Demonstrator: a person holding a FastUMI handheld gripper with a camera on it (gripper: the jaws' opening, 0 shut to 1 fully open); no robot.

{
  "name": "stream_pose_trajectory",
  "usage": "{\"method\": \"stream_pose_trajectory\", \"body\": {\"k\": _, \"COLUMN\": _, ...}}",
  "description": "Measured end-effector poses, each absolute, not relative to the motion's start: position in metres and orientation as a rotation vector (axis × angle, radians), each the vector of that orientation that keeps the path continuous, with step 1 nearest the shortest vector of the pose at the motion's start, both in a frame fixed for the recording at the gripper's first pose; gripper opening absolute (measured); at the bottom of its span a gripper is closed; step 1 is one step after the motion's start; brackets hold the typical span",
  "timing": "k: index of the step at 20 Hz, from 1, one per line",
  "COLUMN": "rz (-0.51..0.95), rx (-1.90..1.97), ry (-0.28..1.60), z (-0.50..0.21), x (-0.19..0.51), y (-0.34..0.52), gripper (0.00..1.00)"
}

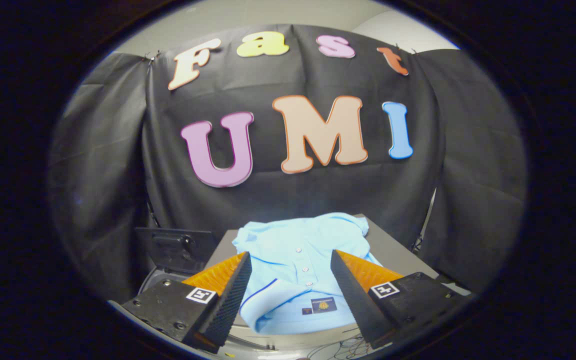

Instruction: Put the clothes into the washing machine and then close the washing machine lid.

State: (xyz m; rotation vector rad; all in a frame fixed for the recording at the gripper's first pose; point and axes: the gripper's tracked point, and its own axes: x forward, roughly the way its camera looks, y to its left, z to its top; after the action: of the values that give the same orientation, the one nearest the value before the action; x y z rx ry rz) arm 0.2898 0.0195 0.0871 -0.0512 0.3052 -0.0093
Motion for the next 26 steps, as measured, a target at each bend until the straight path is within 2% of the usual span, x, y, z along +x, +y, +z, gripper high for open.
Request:
{"method": "stream_pose_trajectory", "body": {"k": 6, "rz": -0.080, "rx": 0.068, "ry": 0.427, "z": 0.059, "x": 0.357, "y": 0.006, "gripper": 0.97}}
{"method": "stream_pose_trajectory", "body": {"k": 13, "rz": -0.097, "rx": -0.025, "ry": 0.680, "z": 0.009, "x": 0.380, "y": 0.004, "gripper": 0.98}}
{"method": "stream_pose_trajectory", "body": {"k": 17, "rz": -0.114, "rx": -0.082, "ry": 0.651, "z": 0.008, "x": 0.383, "y": -0.002, "gripper": 0.98}}
{"method": "stream_pose_trajectory", "body": {"k": 22, "rz": -0.084, "rx": 0.027, "ry": 0.655, "z": 0.006, "x": 0.380, "y": 0.004, "gripper": 0.13}}
{"method": "stream_pose_trajectory", "body": {"k": 24, "rz": -0.038, "rx": 0.088, "ry": 0.653, "z": 0.005, "x": 0.371, "y": 0.006, "gripper": 0.06}}
{"method": "stream_pose_trajectory", "body": {"k": 26, "rz": -0.015, "rx": 0.146, "ry": 0.628, "z": 0.012, "x": 0.357, "y": 0.006, "gripper": 0.03}}
